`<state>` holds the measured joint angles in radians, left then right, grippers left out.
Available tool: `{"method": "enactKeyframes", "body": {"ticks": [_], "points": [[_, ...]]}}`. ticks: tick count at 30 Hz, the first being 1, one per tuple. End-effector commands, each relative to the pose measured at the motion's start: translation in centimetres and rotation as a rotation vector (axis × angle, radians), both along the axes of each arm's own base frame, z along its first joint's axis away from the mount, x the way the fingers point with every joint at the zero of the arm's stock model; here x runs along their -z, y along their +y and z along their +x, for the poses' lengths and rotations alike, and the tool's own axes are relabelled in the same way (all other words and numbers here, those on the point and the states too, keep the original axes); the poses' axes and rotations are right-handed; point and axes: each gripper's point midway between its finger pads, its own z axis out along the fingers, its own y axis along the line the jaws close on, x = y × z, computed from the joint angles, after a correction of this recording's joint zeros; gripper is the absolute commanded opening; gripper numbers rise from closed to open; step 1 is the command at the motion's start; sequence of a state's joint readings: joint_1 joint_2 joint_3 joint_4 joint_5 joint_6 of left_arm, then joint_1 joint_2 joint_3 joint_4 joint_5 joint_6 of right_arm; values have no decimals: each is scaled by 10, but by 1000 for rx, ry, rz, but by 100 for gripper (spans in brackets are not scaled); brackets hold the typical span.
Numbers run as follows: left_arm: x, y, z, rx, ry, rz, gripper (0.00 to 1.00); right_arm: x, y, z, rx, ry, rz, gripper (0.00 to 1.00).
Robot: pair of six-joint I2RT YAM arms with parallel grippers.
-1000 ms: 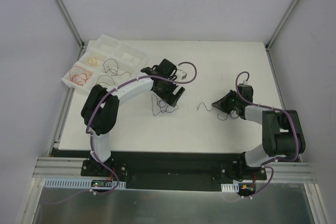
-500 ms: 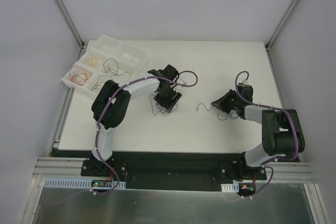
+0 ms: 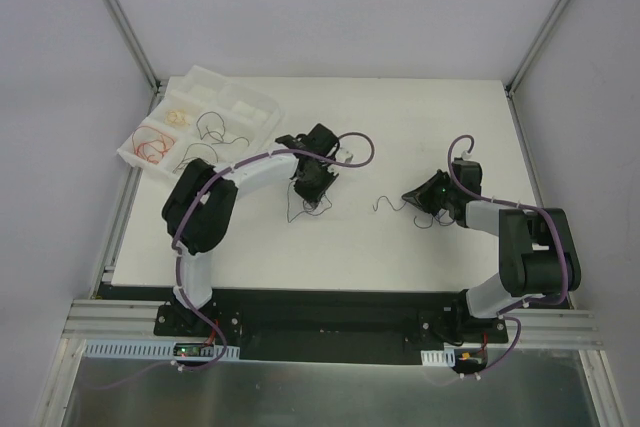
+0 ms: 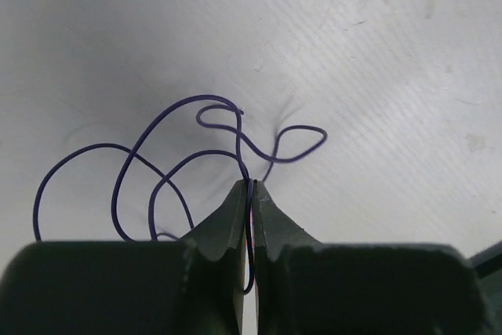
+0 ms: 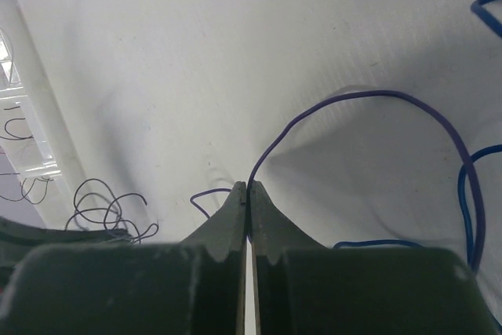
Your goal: Untangle the cables
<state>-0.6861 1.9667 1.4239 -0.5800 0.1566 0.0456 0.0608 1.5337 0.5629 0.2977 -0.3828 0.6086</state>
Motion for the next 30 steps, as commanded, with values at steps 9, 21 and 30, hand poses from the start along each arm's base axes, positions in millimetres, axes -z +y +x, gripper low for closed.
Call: {"method": "enactKeyframes", "body": {"ticks": [9, 21, 30], "points": [[-159, -17, 27, -98, -116, -591, 0, -13, 2, 13, -19, -62, 2, 1], [-275, 54, 126, -448, -317, -866, 0, -13, 2, 14, -21, -64, 7, 1], [-309, 130, 175, -635, -417, -922, 0, -12, 3, 14, -29, -58, 12, 1]]}}
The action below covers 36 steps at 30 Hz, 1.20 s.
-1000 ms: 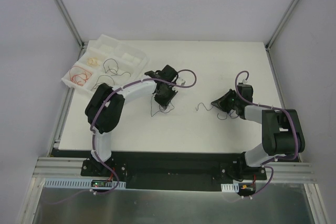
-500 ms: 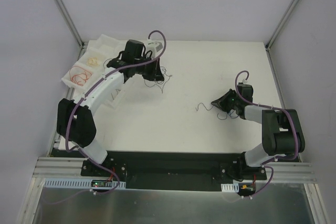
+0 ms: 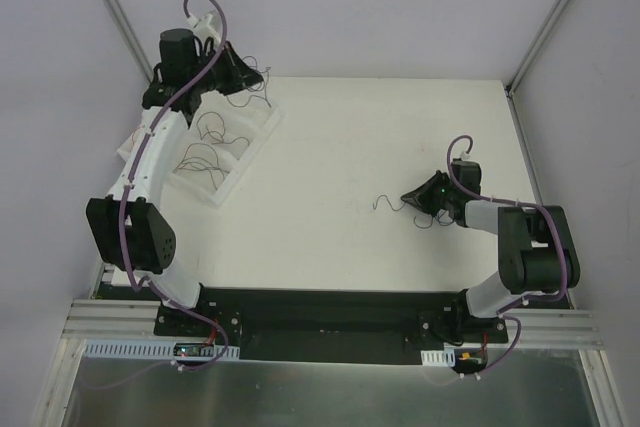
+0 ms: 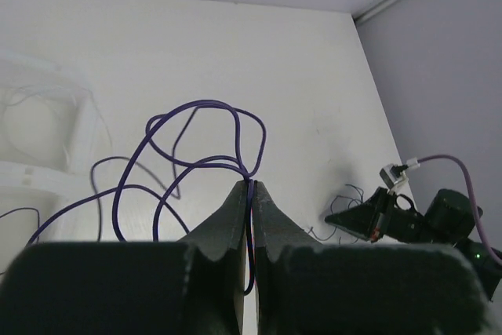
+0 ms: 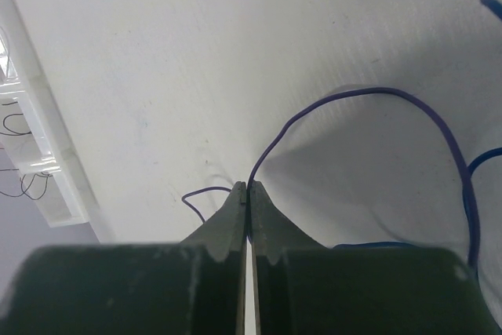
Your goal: Untangle the cables
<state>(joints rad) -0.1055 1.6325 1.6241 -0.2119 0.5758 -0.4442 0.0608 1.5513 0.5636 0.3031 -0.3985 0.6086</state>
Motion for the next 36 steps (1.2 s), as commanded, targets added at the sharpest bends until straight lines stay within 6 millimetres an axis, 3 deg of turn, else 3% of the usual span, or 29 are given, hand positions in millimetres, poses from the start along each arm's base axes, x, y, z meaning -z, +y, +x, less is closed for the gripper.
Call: {"method": "enactKeyframes", "body": {"ticks": [1, 3, 5, 14, 23, 31, 32, 34, 36], "points": [[-17, 25, 17, -46, -6, -74, 0, -16, 1, 16, -18, -72, 2, 0], [-9, 34, 23, -55, 13, -78, 0, -16, 2, 17, -19, -74, 5, 1], [6, 54, 34, -71, 28, -66, 0, -16, 2, 18, -22, -74, 9, 1], [91, 100, 70, -57, 121, -4, 0, -16, 4, 18, -29, -75, 15, 1], [160, 114, 51, -106, 249, 98, 0, -15, 5, 19, -31, -72, 21, 1], [184, 143, 38, -246, 326, 242, 0, -16, 5, 19, -31, -75, 23, 1], [183, 145, 39, -253, 334, 246, 10, -16, 5, 19, -32, -75, 23, 1], [179, 142, 38, -236, 334, 247, 40, -16, 5, 18, -32, -74, 22, 1], [173, 141, 37, -251, 320, 268, 55, -16, 5, 19, -32, -75, 23, 1]]}}
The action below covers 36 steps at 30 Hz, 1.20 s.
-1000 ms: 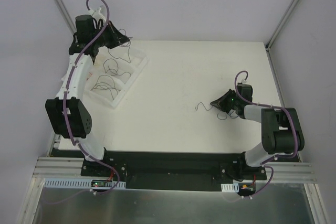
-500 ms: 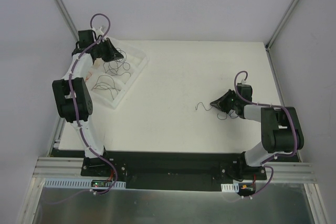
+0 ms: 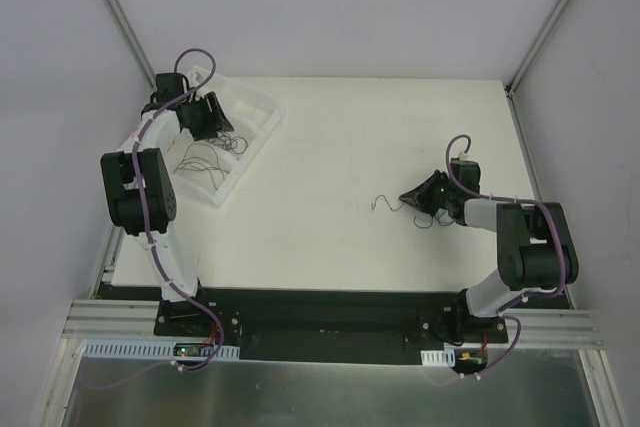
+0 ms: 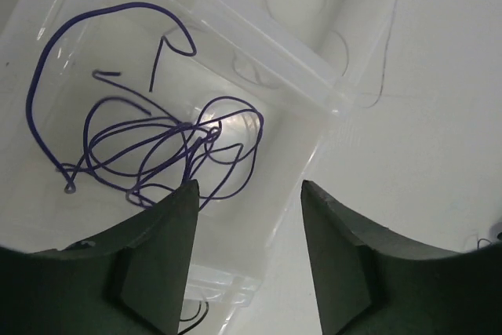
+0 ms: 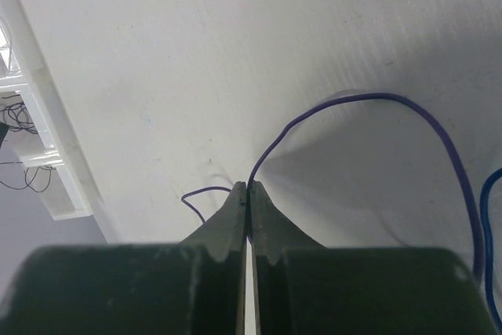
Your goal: Untangle the cables
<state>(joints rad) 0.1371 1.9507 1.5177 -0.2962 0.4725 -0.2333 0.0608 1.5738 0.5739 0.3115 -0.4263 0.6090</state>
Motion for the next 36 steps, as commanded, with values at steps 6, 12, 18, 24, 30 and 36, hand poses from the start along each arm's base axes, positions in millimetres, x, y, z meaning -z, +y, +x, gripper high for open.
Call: {"method": "enactKeyframes", "body": {"ticks": [6, 12, 18, 24, 30, 36], "points": [[-83, -7, -9, -29, -156, 173, 66, -17, 1, 18, -13, -83, 2, 1], [-117, -58, -41, 98, -223, 176, 71, -23, 10, 19, -60, -104, -24, 1], [-118, -157, -113, 458, -245, 3, 66, -41, 80, 6, -383, -126, -101, 5], [-96, -214, -178, 683, -308, -19, 61, -79, 170, -31, -648, -203, 113, 8], [-82, -225, -202, 685, -313, -132, 67, -83, 168, -50, -628, -201, 225, 55], [-53, -252, -200, 664, -179, -159, 67, -91, 106, -37, -453, -229, 115, 64]]}}
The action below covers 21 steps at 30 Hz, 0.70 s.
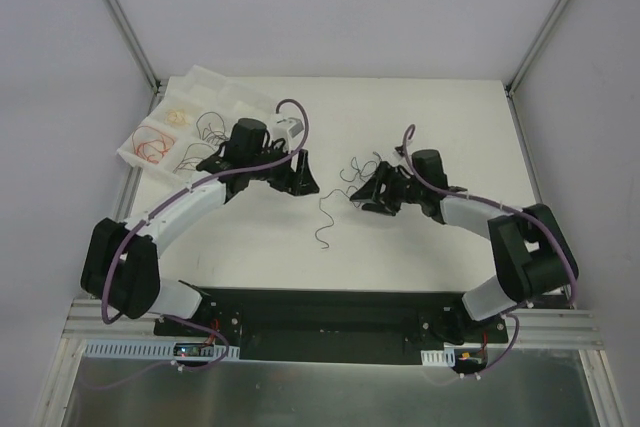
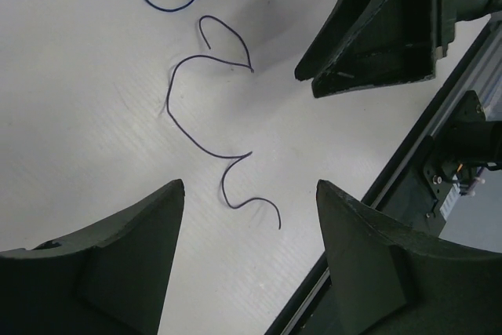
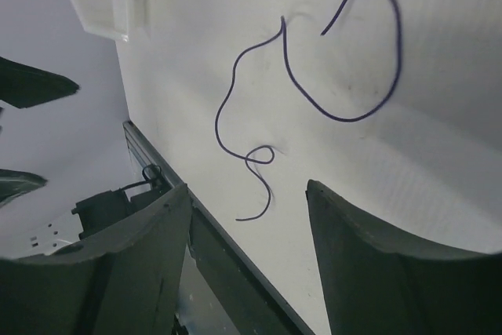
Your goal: Untangle the cables
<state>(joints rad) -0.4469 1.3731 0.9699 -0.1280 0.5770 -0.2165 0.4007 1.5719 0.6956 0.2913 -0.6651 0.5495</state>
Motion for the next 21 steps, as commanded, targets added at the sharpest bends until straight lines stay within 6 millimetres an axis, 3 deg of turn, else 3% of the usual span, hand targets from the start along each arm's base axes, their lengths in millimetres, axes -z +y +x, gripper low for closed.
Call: {"method": "enactKeyframes", "body": {"ticks": [1, 3, 5, 9, 13, 16, 21], "points": [[7, -31, 9, 12, 64, -46, 67, -32, -41, 23, 128, -119, -36, 64], [24, -38, 13, -24, 135, -12, 67, -24, -58, 30, 167, -98, -95, 64], [40, -42, 17, -68, 222, 6, 66, -22, -63, 37, 164, -80, -113, 64], [72, -56, 13, -74, 352, 44, 67, -16, -56, 49, 156, -45, -110, 62], [92, -64, 9, -68, 397, 79, 64, -3, -44, 56, 151, 12, -108, 60], [102, -66, 7, -59, 425, 88, 52, 9, -28, 52, 132, 63, -93, 57], [108, -63, 0, -42, 431, 97, 14, 28, -9, 40, 112, 83, -138, 56]]}}
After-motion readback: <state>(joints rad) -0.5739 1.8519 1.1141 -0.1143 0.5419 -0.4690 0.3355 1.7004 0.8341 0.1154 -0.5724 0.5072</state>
